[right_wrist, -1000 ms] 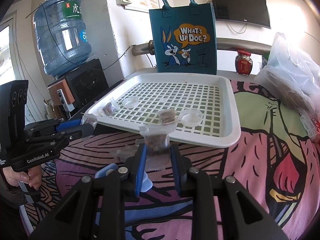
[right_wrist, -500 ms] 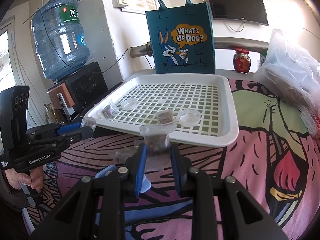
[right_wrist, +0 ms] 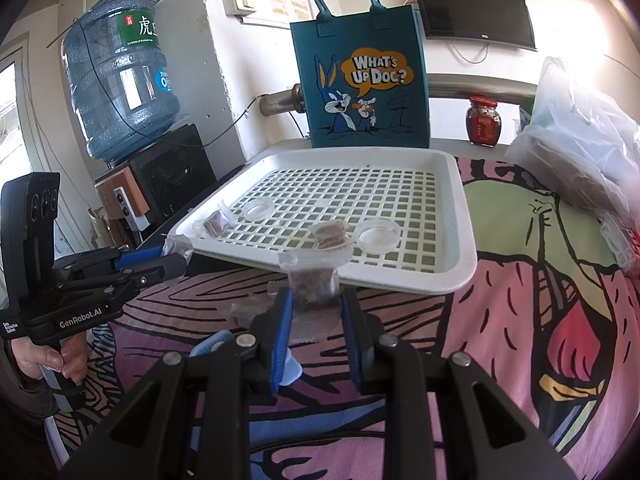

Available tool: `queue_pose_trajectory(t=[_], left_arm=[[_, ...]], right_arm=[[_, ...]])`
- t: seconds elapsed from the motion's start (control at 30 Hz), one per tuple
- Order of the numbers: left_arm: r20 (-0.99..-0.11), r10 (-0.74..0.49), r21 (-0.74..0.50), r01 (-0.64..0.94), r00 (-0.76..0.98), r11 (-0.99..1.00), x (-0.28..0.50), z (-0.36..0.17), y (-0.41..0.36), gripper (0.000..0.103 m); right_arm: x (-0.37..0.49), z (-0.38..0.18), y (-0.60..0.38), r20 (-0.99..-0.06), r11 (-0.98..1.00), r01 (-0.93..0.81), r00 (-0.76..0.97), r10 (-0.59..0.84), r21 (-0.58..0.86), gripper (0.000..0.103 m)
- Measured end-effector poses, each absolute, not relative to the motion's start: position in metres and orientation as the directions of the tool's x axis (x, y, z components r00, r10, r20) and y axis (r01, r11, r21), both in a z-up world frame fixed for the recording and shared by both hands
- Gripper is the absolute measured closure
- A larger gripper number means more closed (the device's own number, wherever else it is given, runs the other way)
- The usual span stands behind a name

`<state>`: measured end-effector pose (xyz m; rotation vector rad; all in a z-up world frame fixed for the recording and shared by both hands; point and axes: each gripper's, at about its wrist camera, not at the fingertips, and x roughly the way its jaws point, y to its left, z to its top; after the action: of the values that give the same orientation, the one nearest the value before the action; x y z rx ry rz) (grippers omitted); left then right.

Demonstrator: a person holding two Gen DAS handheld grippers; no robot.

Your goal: Organize objects

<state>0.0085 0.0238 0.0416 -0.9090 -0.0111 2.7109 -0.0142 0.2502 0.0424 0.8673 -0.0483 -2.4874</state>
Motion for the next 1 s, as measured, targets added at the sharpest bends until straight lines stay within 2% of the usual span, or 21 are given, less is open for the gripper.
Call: queue_pose_trajectory(t=[1.0], left_arm=[[-0.609,0.267,-0.114,-0.251,-0.747,-0.961,0.0058,0.0368,0.0236,0.077]], right_arm=[[-0.0153,0.042,0.25,-0.578,-0.874,0.442,-0.666,-0.471,0.203,0.079]])
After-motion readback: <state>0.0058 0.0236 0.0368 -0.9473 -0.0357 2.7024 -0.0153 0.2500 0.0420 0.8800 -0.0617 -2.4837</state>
